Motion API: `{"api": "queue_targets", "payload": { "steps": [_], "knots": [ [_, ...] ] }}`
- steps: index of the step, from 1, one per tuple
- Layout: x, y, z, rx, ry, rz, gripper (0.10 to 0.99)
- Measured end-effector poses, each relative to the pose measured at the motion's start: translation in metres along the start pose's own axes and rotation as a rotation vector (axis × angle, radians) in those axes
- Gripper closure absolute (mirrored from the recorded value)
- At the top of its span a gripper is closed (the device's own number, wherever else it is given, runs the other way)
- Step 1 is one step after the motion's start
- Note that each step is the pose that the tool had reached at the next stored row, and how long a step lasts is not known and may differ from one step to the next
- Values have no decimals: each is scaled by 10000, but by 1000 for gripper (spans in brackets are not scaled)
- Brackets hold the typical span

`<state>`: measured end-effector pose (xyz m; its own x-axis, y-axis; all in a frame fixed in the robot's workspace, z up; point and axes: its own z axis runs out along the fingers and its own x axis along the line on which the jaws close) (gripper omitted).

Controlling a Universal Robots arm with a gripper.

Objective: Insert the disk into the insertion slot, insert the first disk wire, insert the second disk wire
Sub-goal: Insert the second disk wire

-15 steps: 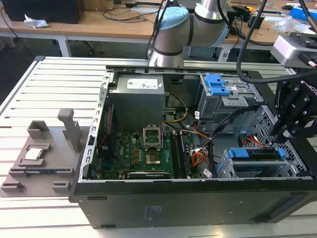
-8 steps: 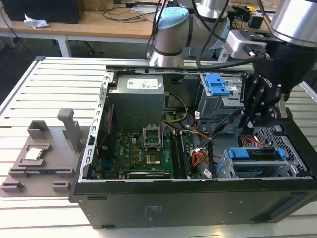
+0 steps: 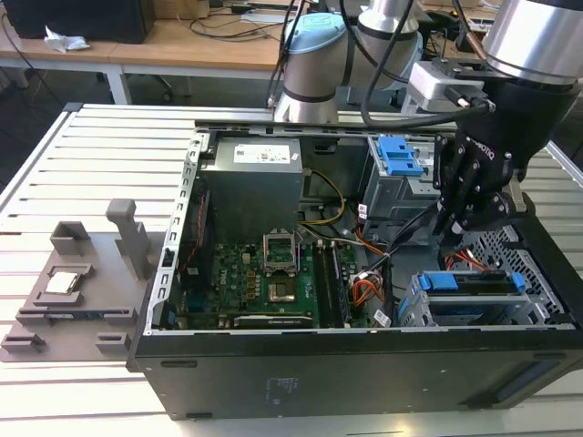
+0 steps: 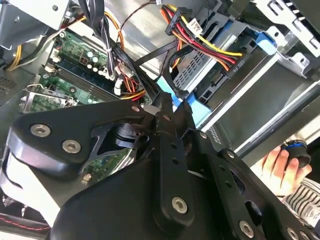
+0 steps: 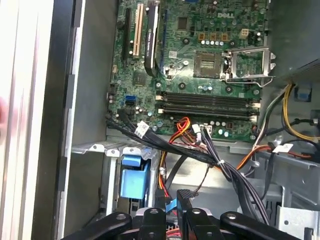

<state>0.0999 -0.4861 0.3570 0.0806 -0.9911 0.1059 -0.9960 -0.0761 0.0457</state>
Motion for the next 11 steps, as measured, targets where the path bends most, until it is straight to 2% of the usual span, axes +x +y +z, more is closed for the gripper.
{"api": "queue_targets", "payload": {
  "steps": [3, 6, 11],
  "knots": [
    [-12, 1, 30, -10, 155, -19, 847],
    [-21, 0, 63, -27, 361, -13, 847],
    [-53, -6, 146, -42, 557, -6, 847]
  ]
}}
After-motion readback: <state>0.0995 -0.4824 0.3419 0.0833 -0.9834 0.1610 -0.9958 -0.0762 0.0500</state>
